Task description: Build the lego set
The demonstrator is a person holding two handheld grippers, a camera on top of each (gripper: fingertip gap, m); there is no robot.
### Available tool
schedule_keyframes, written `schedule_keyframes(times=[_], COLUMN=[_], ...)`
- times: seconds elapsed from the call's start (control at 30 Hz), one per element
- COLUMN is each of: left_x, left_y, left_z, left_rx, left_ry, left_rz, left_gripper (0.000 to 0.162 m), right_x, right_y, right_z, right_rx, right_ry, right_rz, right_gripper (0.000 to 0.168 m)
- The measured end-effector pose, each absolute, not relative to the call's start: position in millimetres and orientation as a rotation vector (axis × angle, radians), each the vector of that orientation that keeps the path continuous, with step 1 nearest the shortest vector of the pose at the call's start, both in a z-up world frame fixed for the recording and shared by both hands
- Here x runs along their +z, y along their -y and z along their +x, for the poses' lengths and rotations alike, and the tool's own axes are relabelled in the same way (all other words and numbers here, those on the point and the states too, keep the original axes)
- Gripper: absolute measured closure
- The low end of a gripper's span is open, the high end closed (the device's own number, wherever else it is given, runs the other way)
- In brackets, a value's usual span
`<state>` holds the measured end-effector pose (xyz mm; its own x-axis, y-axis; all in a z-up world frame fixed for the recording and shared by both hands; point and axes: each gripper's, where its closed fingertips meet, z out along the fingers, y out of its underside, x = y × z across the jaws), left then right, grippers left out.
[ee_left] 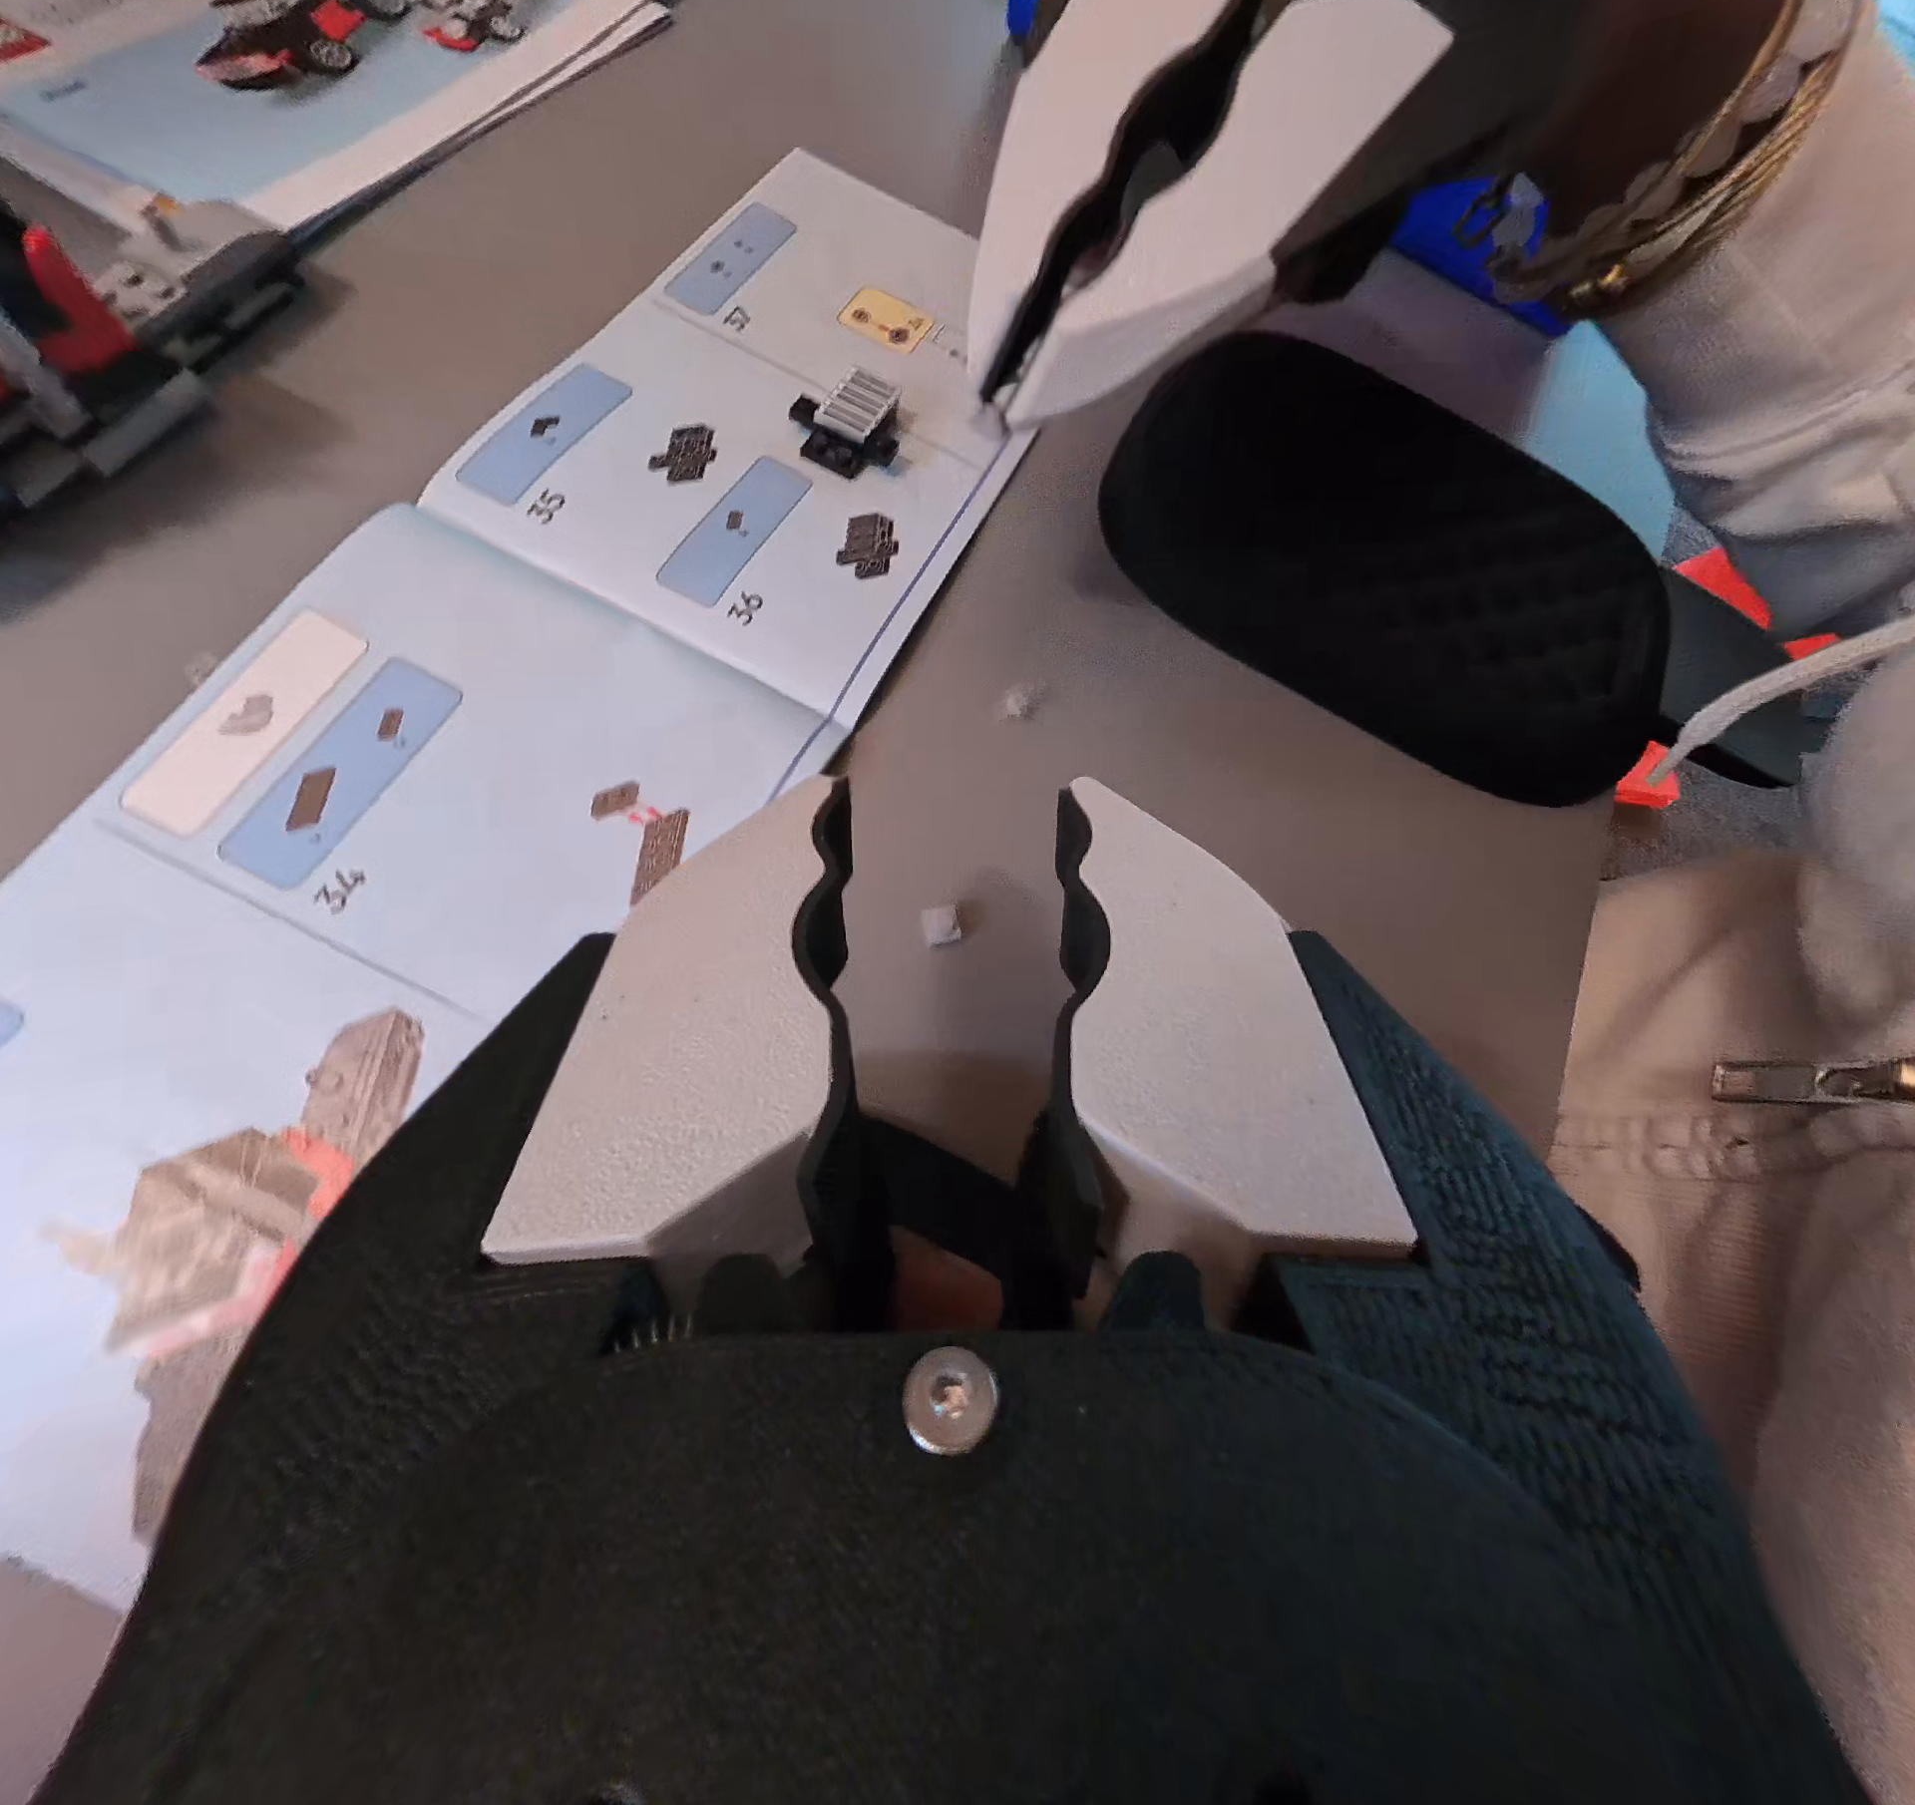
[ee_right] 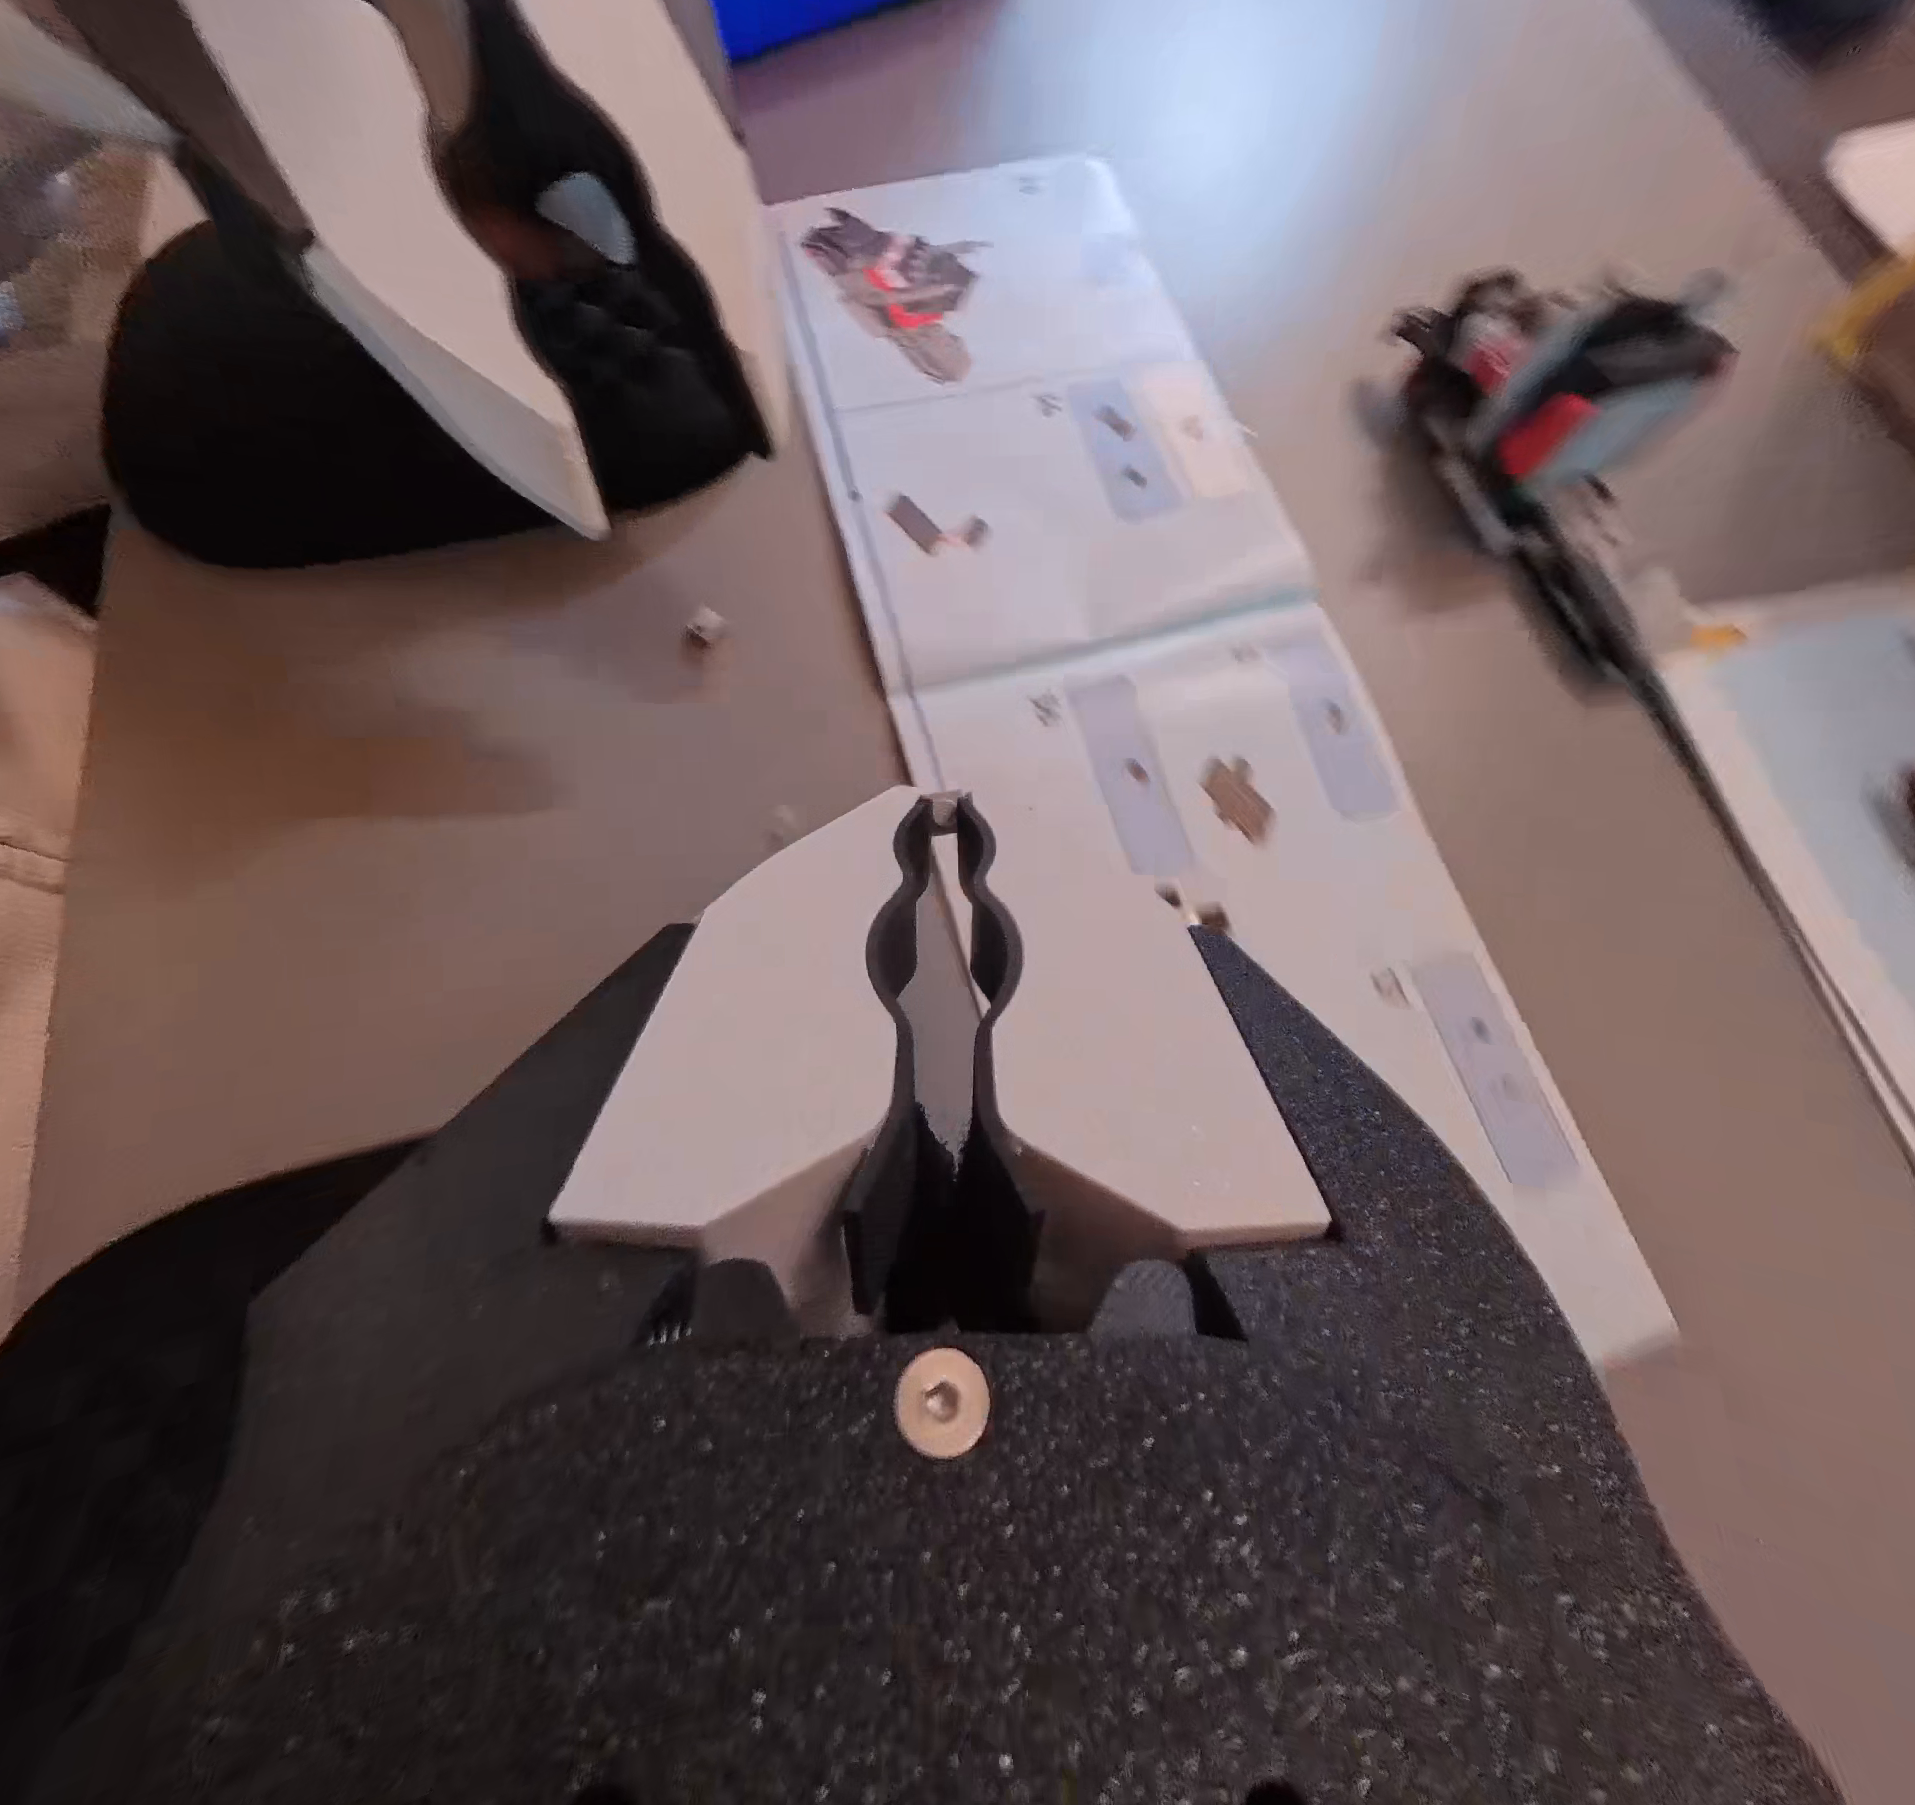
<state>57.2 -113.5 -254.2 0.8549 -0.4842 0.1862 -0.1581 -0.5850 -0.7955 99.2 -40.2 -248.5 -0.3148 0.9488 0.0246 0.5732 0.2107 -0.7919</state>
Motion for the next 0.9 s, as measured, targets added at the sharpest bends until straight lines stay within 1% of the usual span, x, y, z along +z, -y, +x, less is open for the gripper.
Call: schedule_keyframes(times=[0.2, 0.3, 0.43, 0.57, 0.67, 0.8, 0.9], left_x=[-243, -244, -254, -281, -299, -306, -307], left_y=[79, 58, 28, 1, -4, -10, -16], left_z=[71, 79, 91, 93, 99, 109, 108], left_rx=[-0.437, -0.432, -0.438, -0.432, -0.502, -0.529, -0.464], left_ry=[-0.629, -0.707, -0.817, -0.931, -1.018, -1.034, -1.046], left_rz=[-2.125, -2.124, -2.126, -2.178, -2.239, -2.255, -2.249], left_gripper=[0.123, 0.118, 0.117, 0.117, 0.117, 0.115, 0.118], right_x=[-255, -256, -259, -262, -260, -261, -263], right_y=[-8, -13, -15, -16, -17, -19, -21], right_z=[147, 157, 164, 169, 172, 175, 177], right_rx=[0.85, 0.87, 0.898, 0.92, 0.928, 0.951, 0.957], right_ry=[1.763, 1.696, 1.652, 1.639, 1.626, 1.619, 1.614], right_rz=[-1.583, -1.608, -1.617, -1.629, -1.626, -1.631, -1.639], right_gripper=[0.163, 0.163, 0.163, 0.163, 0.163, 0.163, 0.163])
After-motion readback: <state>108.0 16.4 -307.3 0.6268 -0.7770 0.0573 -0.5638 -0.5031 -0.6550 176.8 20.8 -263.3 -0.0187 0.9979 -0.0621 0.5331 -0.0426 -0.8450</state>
